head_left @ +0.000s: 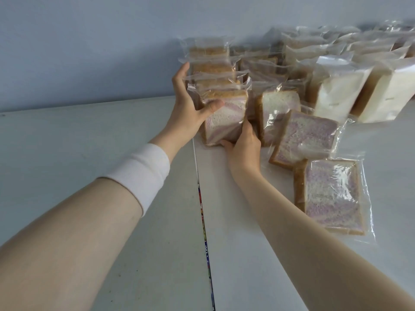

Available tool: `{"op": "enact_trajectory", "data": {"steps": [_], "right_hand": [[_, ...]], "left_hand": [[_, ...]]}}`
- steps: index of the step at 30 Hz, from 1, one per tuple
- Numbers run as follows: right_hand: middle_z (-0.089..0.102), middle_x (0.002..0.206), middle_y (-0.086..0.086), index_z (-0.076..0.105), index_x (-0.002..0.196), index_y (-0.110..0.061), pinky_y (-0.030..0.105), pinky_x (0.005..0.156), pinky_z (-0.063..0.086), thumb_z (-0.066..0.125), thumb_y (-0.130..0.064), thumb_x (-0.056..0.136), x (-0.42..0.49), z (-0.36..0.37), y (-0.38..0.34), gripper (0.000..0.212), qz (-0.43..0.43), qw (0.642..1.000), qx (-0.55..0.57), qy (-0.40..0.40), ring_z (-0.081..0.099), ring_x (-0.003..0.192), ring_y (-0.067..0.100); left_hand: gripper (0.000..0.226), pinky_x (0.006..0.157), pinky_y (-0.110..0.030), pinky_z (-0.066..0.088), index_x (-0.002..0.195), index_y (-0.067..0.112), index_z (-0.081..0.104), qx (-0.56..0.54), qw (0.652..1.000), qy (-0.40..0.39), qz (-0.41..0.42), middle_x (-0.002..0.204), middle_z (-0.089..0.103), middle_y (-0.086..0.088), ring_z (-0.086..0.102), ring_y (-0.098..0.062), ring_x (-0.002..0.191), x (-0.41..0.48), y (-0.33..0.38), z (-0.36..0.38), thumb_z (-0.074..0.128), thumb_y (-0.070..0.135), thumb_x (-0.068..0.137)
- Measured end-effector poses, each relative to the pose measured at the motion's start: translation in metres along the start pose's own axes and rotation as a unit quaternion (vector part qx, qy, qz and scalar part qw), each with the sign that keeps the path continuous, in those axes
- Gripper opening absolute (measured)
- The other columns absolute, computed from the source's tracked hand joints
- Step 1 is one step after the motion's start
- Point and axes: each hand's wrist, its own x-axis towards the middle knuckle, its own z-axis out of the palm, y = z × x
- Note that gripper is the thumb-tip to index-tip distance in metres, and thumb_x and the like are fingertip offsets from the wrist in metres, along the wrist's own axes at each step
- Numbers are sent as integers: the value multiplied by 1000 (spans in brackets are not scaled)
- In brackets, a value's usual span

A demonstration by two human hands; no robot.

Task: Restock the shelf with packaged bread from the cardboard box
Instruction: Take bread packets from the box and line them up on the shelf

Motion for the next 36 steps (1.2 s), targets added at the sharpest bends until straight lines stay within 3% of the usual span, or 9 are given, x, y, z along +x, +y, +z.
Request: {"op": "enact_trajectory", "data": {"steps": [7,12,15,19,23,26,29,31,36], "right_hand": [[45,137,16,26,140,-3,37,99,37,58,-7,88,8,3,-9,62,20,999,-49,-13,44,126,32],[19,154,16,-7,146,3,29,111,23,65,-15,86,-5,-25,-31,96,8,990,-101,-96,23,141,28],[32,149,14,16,146,0,29,104,32,65,-21,85,-29,-61,-38,80,-91,978,-157,-99,34,135,27],[48,135,1,43,136,-17,18,90,35,71,-29,80,-63,-133,-23,64,-188,978,-88,-28,49,118,18],[36,143,0,34,142,-20,35,107,37,75,-37,73,-74,-198,24,82,-154,984,-81,25,43,128,21],[28,147,0,22,147,-19,42,110,34,74,-48,65,-72,-214,61,101,-42,997,-62,-26,34,135,21],[30,146,2,20,147,-16,41,111,32,73,-53,64,-71,-211,84,105,30,990,-93,-100,29,137,21],[41,134,4,37,137,-11,36,108,33,70,-58,65,-72,-204,89,92,43,980,-131,-140,32,131,24],[52,85,-9,53,107,-13,23,65,41,79,-47,64,-71,-194,96,60,33,988,-27,-149,54,90,17]], "left_hand": [[86,92,10,18,139,-2,7,22,1000,4,-11,142,19,-6,24,-5,126,1,3,3,69,11,81],[101,110,-8,17,143,2,-7,24,999,1,-21,154,5,-14,13,-8,138,-2,14,-3,70,15,80],[104,98,7,15,144,2,-10,32,999,6,-27,155,-1,-13,9,0,131,-10,31,-5,71,17,79],[93,119,-41,16,143,1,17,163,979,106,53,155,9,-20,13,-25,145,-26,68,1,63,44,75],[42,102,-39,42,118,4,51,230,954,104,161,132,50,-6,51,-18,121,-49,110,38,59,25,83],[38,98,-32,43,119,11,51,233,970,-46,46,127,54,-3,54,-14,114,-54,116,85,60,27,86],[50,99,-28,38,130,15,43,298,949,-83,-62,138,44,-7,46,-22,124,-44,110,117,57,36,88],[56,102,-31,37,134,16,41,343,931,-75,-98,140,40,-12,45,-28,125,-36,108,129,59,41,86],[65,95,-23,35,138,17,35,274,945,-93,-152,143,39,-9,45,-23,126,-26,113,136,65,37,84]]}}
